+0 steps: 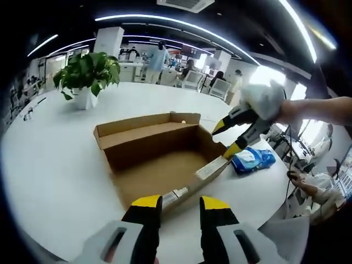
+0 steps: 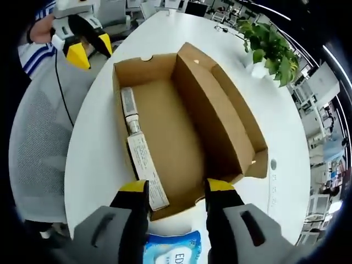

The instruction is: Operate the shoe box by opening the lid, removing the specified soft item, and placing it in the target area until the item is outside and the box remains undamaged.

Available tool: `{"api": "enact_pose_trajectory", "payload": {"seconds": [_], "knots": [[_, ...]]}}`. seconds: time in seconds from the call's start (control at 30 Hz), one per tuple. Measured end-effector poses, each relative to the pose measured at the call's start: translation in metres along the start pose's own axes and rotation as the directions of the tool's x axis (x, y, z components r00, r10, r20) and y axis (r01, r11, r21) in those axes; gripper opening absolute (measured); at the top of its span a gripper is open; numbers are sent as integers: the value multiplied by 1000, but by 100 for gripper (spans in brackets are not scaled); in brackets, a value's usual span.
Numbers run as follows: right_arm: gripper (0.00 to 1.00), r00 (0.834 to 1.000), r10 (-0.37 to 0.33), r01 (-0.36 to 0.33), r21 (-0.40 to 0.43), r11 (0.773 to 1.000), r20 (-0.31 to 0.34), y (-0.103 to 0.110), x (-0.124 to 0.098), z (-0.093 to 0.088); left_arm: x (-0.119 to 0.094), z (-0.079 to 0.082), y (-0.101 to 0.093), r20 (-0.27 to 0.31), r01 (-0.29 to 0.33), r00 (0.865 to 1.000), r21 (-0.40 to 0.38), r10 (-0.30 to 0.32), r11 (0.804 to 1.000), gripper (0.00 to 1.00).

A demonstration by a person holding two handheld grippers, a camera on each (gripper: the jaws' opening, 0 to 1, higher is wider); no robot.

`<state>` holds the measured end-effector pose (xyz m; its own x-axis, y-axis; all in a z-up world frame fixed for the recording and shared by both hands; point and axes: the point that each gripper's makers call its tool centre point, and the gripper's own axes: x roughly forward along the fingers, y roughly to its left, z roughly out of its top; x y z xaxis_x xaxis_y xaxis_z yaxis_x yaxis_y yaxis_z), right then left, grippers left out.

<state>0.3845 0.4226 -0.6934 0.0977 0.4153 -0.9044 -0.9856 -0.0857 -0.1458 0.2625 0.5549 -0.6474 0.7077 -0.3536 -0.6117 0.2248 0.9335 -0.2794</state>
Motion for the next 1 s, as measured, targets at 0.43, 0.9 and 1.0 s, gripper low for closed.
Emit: {"api": "enact_pose_trajectory", "payload": {"seconds": [0.43, 0.9, 1.0], "knots": [[47, 998, 66, -67, -39, 997, -10, 0, 22, 14, 3, 1, 11, 3, -15, 1000, -23, 16, 1000, 27], [54, 986, 165, -165, -10, 986, -22, 9, 45, 19, 6, 0, 14, -4, -21, 1000, -33, 21, 999, 27], [56, 982, 188, -188, -2, 982, -31, 10, 48, 18, 6, 2, 15, -5, -24, 1000, -31, 23, 999, 27]]}}
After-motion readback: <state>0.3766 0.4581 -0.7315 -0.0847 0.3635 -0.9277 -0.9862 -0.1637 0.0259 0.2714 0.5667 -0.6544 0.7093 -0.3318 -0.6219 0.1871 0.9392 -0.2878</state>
